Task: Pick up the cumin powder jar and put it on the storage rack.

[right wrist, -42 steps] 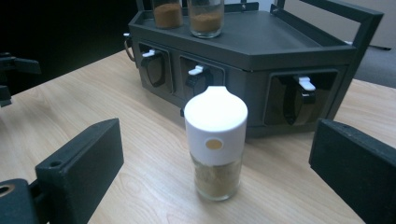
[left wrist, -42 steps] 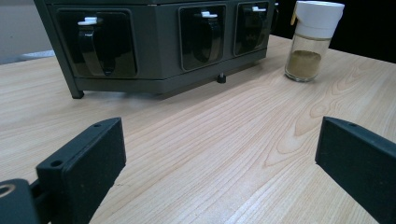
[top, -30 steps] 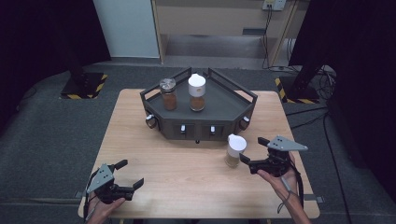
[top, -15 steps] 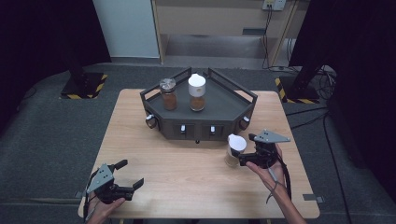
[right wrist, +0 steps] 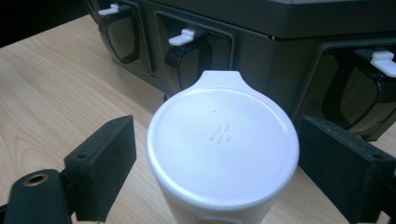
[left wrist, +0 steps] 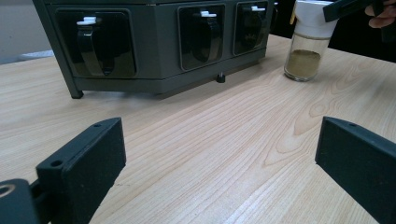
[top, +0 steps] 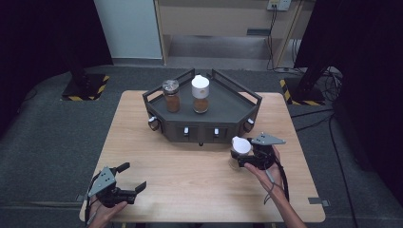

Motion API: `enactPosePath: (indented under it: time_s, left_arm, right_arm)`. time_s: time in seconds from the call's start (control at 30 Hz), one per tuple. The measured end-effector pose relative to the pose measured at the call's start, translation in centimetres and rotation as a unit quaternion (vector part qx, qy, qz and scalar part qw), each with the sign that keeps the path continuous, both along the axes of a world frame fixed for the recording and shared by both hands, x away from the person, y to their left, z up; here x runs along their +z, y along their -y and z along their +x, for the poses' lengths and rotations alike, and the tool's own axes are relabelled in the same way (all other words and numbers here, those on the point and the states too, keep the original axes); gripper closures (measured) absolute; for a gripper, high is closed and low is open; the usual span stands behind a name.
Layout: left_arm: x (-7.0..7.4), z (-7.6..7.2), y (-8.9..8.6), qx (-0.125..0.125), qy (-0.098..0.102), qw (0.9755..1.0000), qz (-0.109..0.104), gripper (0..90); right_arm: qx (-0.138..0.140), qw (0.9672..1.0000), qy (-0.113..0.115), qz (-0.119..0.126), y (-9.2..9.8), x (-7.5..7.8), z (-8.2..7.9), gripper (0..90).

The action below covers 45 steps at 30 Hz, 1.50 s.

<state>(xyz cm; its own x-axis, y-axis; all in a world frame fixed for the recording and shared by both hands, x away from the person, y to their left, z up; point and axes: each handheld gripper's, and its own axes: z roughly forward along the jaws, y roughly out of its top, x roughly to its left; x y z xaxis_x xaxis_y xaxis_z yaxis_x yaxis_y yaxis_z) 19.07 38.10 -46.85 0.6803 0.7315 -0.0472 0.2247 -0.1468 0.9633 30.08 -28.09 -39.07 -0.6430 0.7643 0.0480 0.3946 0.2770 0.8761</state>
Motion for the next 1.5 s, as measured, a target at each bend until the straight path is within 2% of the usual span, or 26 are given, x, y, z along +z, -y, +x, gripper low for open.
enactPosePath:
  time_s: [0.1,0.23,0.47,0.63,1.1,1.5]
  left_arm:
    - [0.0,0.0,0.0,0.000,0.000,1.0000,0.000,0.6]
    - [0.0,0.0,0.0,0.000,0.000,1.0000,0.000,0.5]
    - [0.0,0.0,0.0,0.000,0.001,1.0000,0.000,0.6]
    - [0.0,0.0,0.0,0.000,0.000,1.0000,-0.001,0.6]
    - [0.0,0.0,0.0,0.000,0.000,1.0000,-0.001,0.6]
    - [0.0,0.0,0.0,0.000,0.000,1.0000,-0.001,0.5]
  right_arm:
    - [-0.005,1.0000,-0.001,-0.006,-0.2,-0.4,0.1,18.5]
    - [-0.003,1.0000,0.003,-0.007,-0.2,-0.7,-0.1,30.1]
    - [-0.011,0.9995,0.007,-0.027,-1.2,-0.1,-0.6,30.6]
    - [-0.012,0.9997,0.000,-0.022,-1.1,0.7,-0.8,30.6]
    - [-0.029,0.9994,-0.006,-0.018,-1.3,5.5,-1.7,30.6]
    - [-0.036,0.9992,-0.007,-0.019,-1.6,10.4,-0.6,30.6]
